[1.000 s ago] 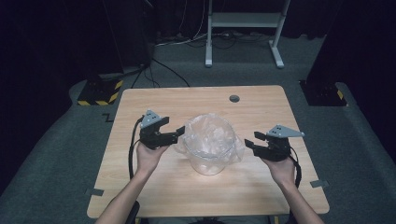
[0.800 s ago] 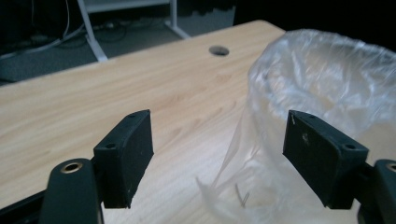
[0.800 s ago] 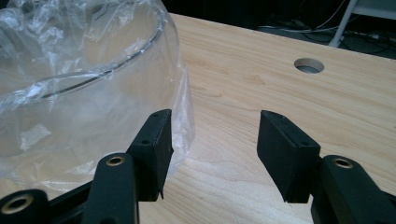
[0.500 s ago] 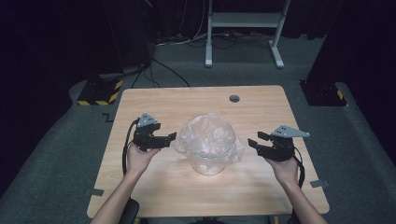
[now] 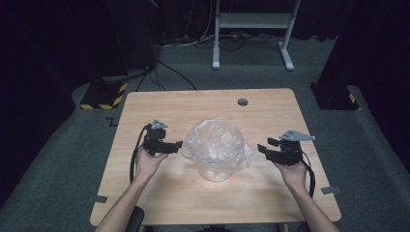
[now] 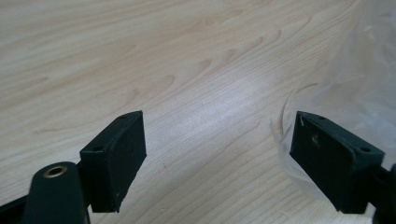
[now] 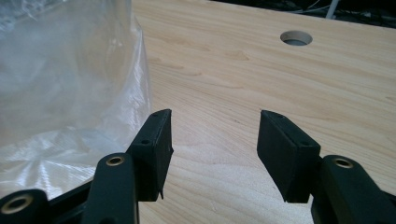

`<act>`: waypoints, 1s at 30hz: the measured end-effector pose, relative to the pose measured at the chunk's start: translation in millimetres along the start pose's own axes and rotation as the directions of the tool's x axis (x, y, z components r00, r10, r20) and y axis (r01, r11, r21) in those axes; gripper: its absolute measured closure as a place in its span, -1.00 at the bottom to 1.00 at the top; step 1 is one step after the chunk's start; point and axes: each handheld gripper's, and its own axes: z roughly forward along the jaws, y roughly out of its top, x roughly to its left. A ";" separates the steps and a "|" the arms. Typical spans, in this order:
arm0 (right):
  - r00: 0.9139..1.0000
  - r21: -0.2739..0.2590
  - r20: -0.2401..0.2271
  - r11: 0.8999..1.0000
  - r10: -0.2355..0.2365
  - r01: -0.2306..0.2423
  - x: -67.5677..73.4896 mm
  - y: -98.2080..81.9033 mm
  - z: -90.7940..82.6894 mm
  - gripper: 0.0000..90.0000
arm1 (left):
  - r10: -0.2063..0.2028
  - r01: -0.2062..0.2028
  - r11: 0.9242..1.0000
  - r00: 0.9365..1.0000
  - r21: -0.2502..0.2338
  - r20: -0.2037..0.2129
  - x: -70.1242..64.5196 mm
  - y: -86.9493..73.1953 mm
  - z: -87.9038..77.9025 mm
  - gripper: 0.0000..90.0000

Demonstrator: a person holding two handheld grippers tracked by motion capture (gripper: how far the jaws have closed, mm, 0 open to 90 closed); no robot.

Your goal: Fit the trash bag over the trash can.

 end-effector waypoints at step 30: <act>0.999 0.139 0.035 0.989 0.039 -0.044 -20.7 -28.5 38.3 -0.08 | 0.083 -0.086 0.995 0.993 0.042 0.081 -2.8 -19.3 12.8 -0.68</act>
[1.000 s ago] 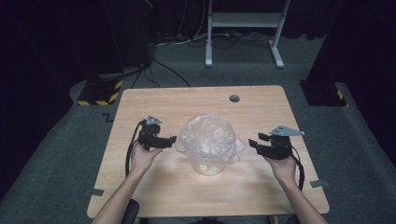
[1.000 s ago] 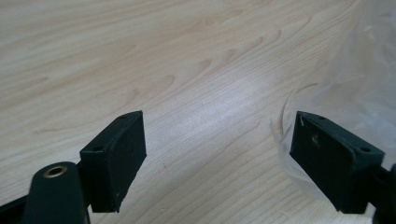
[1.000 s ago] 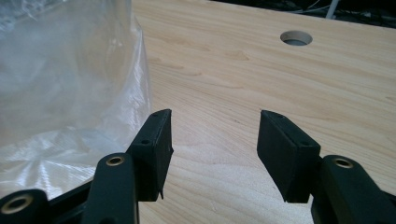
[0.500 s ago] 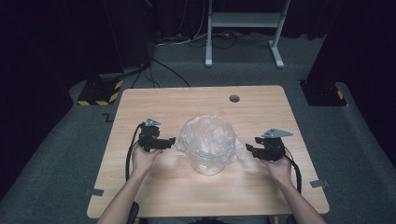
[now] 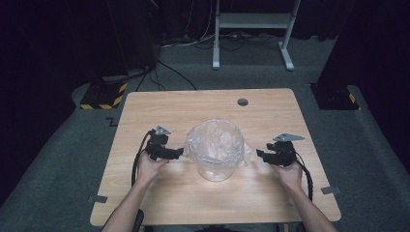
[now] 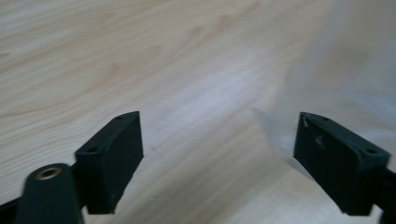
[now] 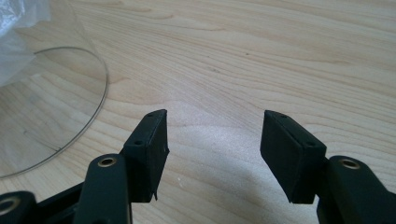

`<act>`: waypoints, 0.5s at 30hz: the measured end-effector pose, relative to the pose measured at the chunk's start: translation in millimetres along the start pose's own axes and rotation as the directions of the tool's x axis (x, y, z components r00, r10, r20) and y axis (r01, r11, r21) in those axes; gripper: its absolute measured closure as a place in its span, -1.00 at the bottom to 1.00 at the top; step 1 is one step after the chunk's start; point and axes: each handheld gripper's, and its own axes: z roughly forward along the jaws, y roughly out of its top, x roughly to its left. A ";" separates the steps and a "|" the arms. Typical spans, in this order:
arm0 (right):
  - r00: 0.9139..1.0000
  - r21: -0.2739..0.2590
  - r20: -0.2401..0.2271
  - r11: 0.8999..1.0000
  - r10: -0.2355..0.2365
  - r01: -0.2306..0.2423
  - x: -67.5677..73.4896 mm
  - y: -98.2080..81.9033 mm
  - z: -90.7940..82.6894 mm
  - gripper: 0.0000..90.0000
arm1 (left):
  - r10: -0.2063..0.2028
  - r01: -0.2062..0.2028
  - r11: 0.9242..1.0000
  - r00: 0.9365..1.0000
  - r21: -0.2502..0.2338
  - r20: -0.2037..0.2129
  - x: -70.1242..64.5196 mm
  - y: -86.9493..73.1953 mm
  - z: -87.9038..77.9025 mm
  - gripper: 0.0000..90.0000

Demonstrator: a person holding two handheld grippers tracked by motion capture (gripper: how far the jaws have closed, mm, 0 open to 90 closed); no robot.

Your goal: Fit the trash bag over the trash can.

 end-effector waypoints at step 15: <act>0.998 0.092 0.032 0.994 -0.055 0.052 5.1 -3.7 18.3 -0.08 | -0.095 0.097 0.993 0.995 -0.065 0.031 23.3 -19.1 -24.0 -0.62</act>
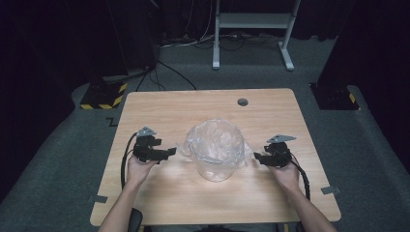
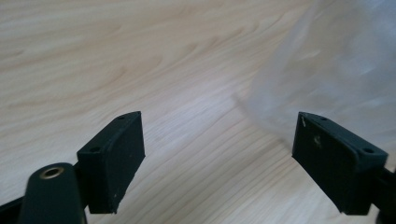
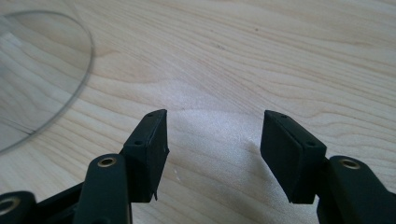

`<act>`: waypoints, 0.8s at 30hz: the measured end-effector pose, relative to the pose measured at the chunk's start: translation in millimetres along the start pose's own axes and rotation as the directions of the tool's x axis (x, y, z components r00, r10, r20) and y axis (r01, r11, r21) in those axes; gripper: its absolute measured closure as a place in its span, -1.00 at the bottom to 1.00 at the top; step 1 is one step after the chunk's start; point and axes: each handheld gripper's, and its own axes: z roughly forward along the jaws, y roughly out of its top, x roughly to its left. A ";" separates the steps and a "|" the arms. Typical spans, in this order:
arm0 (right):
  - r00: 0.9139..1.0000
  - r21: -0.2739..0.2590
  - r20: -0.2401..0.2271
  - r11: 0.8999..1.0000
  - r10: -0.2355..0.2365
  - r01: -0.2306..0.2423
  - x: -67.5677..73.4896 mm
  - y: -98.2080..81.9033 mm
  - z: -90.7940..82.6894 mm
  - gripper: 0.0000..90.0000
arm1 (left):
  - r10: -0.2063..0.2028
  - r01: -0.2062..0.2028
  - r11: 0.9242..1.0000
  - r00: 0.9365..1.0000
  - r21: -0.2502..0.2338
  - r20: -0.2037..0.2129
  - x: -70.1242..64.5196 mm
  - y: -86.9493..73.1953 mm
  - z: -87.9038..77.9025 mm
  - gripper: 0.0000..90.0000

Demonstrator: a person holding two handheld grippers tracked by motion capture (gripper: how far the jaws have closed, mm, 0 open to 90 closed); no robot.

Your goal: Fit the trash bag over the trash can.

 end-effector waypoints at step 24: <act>0.997 -0.049 0.073 0.999 -0.002 0.006 -6.5 -8.5 10.1 -0.53 | 0.053 -0.050 0.999 0.975 0.019 -0.216 17.4 -32.8 52.2 -0.85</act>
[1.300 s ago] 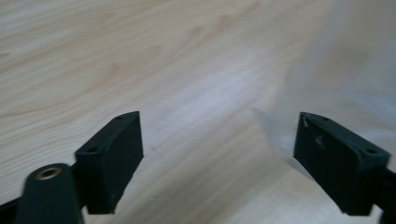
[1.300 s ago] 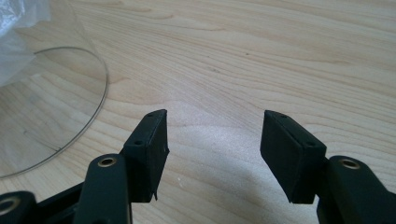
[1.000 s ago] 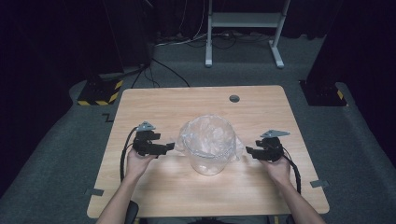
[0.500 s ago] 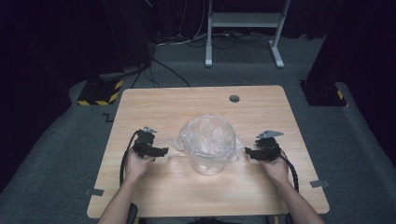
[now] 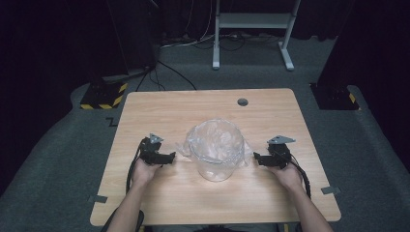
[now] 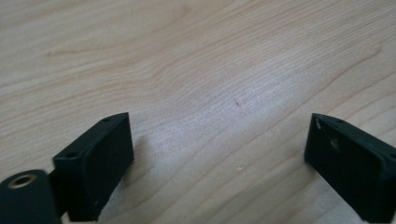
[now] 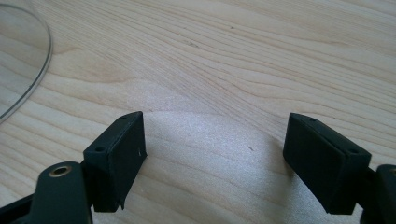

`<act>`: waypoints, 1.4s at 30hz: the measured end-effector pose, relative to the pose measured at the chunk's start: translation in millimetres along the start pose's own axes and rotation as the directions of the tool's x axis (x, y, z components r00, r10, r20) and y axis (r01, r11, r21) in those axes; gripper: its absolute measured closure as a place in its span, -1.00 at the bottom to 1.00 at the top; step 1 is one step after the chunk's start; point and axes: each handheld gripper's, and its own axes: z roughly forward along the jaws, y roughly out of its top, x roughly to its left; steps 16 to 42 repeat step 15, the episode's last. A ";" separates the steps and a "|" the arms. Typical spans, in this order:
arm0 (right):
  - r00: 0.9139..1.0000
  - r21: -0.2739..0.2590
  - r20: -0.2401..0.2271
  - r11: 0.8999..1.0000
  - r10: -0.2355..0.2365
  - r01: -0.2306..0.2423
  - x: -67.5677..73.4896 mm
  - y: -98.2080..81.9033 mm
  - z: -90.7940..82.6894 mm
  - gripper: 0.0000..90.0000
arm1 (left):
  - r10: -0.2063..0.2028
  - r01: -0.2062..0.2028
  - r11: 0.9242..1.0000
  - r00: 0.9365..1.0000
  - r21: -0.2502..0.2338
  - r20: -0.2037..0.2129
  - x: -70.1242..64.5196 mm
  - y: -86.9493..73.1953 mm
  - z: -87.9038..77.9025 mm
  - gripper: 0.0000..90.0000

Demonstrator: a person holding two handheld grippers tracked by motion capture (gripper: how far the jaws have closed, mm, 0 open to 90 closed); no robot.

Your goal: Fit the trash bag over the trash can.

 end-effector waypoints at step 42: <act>1.000 0.004 0.003 1.000 0.001 -0.001 -2.2 0.2 0.5 -0.59 | -0.011 0.011 1.000 1.000 0.001 -0.016 -1.4 0.2 0.1 -0.85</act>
